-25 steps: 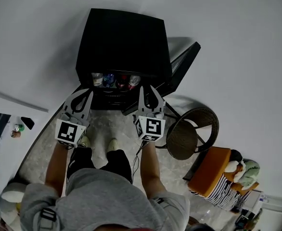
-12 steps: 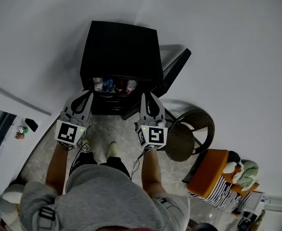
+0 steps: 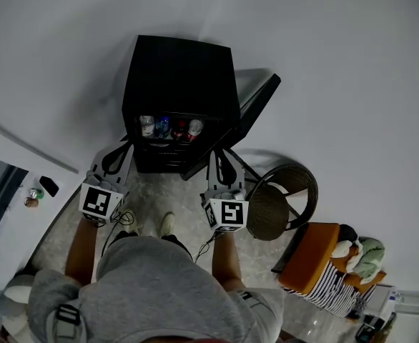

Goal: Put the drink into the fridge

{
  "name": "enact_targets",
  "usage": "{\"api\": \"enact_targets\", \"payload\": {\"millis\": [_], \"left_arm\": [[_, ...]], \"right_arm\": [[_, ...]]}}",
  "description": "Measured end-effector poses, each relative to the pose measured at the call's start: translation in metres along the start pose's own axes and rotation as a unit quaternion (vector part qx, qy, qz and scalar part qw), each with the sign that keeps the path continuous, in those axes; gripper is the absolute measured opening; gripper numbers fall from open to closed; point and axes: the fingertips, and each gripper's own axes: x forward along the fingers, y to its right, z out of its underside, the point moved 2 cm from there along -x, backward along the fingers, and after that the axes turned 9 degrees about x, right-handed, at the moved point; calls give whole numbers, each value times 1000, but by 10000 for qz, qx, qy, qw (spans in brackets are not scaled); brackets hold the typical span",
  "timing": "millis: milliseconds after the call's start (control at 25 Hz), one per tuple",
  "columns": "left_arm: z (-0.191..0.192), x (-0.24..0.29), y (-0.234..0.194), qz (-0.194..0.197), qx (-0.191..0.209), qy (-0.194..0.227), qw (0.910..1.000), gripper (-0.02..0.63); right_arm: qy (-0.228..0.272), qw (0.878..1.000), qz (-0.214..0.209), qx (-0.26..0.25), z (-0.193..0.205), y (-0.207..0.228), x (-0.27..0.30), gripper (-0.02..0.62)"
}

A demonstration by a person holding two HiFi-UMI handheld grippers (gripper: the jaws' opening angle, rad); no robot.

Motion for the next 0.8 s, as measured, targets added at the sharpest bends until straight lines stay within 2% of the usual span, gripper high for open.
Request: {"api": "enact_targets", "payload": {"millis": [280, 560, 800], "left_arm": [[9, -10, -3, -50, -11, -157, 9999, 5], [1, -6, -5, -85, -42, -33, 9999, 5], [5, -6, -4, -112, -77, -108, 9998, 5]], "right_arm": [[-131, 9996, 103, 236, 13, -10, -14, 52], [-84, 9997, 120, 187, 10, -10, -12, 46], [-122, 9997, 75, 215, 13, -11, -12, 46]]}}
